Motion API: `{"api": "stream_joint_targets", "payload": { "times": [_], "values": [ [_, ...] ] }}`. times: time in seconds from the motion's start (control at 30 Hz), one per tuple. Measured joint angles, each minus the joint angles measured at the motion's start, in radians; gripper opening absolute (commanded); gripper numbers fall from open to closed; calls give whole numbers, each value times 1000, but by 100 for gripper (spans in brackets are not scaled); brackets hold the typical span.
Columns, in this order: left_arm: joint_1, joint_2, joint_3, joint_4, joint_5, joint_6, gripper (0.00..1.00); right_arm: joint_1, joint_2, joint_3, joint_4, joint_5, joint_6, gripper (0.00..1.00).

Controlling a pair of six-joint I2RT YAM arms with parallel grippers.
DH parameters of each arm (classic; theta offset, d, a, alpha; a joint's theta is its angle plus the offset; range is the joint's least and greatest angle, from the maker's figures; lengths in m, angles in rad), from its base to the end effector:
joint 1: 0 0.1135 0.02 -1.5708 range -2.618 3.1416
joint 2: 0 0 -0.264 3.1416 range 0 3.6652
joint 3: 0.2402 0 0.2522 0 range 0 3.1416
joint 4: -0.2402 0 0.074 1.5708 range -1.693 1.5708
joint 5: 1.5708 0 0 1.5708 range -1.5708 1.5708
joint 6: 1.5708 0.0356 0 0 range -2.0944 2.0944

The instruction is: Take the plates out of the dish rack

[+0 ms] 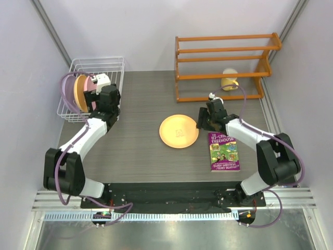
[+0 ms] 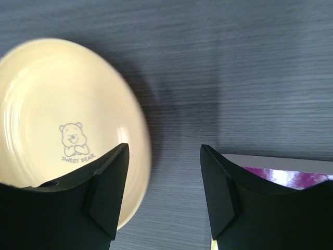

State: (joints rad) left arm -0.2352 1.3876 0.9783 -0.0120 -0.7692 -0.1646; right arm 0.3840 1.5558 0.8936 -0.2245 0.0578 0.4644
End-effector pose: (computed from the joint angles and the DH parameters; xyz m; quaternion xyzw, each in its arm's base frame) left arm 0.3086 -0.0485 0.2899 -0.1764 0.7847 0.2086 0.5564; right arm 0.2931 0.1162 0.1893 0.0475 0.9405 0.1132 0.3168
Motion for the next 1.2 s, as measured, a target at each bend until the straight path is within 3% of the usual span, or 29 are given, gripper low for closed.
{"api": "stream_joint_targets", "payload": {
  "times": [0.23, 0.67, 0.97, 1.17, 1.2],
  "values": [
    [13, 170, 61, 180, -109, 175, 99, 0, -132, 0, -9, 63, -30, 64],
    [66, 330, 158, 354, -226, 354, 99, 0, -107, 0, -26, 69, -48, 61],
    [108, 411, 209, 340, -222, 341, 85, -6, -90, 0, -35, 59, -48, 54],
    [144, 429, 230, 301, -201, 295, 50, -13, -90, 0, -35, 50, -48, 50],
    [146, 431, 233, 297, -199, 294, 40, -14, -90, 0, -35, 48, -48, 49]
  ]
}}
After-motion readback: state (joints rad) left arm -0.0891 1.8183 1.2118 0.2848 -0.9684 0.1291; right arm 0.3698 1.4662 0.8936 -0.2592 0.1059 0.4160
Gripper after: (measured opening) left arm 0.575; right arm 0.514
